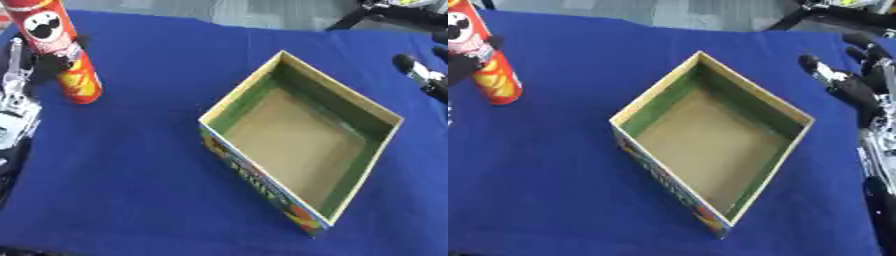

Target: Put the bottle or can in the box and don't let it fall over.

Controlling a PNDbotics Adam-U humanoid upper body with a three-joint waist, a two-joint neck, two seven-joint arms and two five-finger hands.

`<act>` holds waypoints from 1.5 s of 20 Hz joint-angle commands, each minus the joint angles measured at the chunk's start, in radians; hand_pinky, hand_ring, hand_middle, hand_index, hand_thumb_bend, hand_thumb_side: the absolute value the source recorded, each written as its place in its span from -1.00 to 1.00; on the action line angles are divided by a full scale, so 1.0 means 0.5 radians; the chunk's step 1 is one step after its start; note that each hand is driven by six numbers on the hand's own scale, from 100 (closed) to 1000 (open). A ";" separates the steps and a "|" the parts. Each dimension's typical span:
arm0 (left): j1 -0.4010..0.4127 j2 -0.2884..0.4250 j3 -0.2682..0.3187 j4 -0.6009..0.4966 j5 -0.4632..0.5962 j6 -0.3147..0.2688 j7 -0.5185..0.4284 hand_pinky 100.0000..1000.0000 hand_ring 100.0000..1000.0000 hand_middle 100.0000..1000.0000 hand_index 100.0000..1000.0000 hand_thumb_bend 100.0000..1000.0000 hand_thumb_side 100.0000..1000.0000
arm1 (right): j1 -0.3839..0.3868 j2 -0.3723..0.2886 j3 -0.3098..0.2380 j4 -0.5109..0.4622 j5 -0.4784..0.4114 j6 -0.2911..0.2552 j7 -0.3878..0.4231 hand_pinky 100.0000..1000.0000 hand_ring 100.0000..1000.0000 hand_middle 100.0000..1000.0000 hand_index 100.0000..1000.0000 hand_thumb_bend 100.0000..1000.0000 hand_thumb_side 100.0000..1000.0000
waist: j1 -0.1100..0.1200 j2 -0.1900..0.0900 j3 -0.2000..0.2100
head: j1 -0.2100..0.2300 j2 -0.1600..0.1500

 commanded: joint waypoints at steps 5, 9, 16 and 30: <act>-0.041 0.039 0.017 -0.007 0.068 0.000 0.040 0.60 1.00 0.44 0.02 -0.25 -0.42 | -0.032 -0.027 -0.008 -0.023 -0.012 0.001 -0.001 0.41 0.96 1.00 0.58 0.50 -0.54 | 0.012 -0.040 -0.004 | 0.006 -0.013; -0.041 0.045 0.017 -0.006 0.099 -0.001 0.045 0.60 1.00 0.42 -0.02 -0.46 -0.44 | -0.027 -0.025 -0.010 -0.024 -0.013 0.000 -0.004 0.41 0.96 1.00 0.58 0.49 -0.53 | 0.016 -0.046 -0.004 | 0.005 -0.011; -0.035 0.066 0.012 -0.036 0.143 0.020 0.050 0.62 1.00 0.42 -0.16 -0.63 -0.42 | -0.012 -0.017 -0.012 -0.029 -0.012 0.000 -0.009 0.42 0.96 1.00 0.58 0.48 -0.52 | 0.027 -0.067 0.002 | 0.004 0.013; -0.026 0.079 -0.082 -0.397 0.178 0.188 0.008 0.63 1.00 0.44 -0.24 -0.64 -0.45 | 0.006 -0.007 -0.016 -0.033 -0.001 0.000 -0.015 0.42 0.96 1.00 0.58 0.47 -0.50 | 0.038 -0.106 0.008 | -0.014 0.046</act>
